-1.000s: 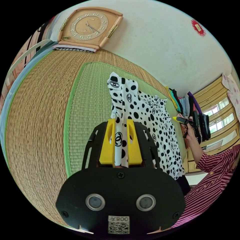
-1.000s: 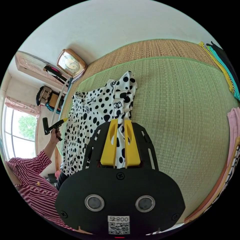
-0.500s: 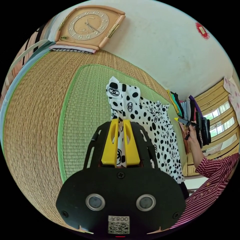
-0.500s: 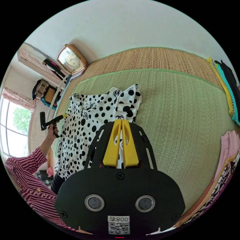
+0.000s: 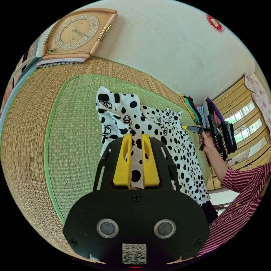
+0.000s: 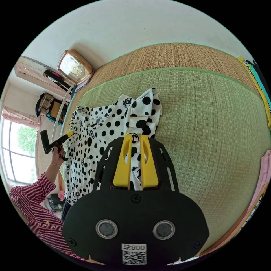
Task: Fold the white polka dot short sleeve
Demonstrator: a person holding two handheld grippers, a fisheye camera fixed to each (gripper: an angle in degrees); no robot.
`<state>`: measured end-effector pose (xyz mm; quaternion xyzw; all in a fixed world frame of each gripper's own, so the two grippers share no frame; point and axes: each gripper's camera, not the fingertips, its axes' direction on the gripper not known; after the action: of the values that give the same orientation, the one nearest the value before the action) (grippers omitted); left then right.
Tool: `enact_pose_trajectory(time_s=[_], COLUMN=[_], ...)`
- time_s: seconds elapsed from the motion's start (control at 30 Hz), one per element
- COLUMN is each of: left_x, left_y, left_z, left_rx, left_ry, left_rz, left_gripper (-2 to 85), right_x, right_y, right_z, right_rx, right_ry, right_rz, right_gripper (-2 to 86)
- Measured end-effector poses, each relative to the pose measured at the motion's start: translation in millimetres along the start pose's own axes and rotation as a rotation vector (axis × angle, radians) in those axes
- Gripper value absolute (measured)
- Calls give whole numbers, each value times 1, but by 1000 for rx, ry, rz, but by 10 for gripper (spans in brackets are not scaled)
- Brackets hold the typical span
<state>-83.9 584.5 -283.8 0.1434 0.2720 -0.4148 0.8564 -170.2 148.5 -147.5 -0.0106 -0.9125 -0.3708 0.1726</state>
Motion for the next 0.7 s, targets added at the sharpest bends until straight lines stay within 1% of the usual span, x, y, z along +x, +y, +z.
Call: enact_pose_trajectory(time_s=[0.17,0.33,0.43,0.57,0.7], left_x=[1,3,10,39,78], left_y=[7,15,18,11,-8], left_z=[0,-11,-12,-3,6], left_rx=[16,71,93,84,68], left_ry=[-40,-67,-65,-43,-12], left_rz=[-32,-69,-79,-8,136], left_gripper=[59,62,66,72,75], right_x=[-8,-33,-26,-5,-5], right_y=[0,7,6,2,8], right_z=[-12,-62,-57,-34,-46], right_rx=[6,90,60,4,77], right_ry=[5,48,93,36,10], right_rz=[-15,-67,-45,21,61], right_gripper=[11,6,6,8,14])
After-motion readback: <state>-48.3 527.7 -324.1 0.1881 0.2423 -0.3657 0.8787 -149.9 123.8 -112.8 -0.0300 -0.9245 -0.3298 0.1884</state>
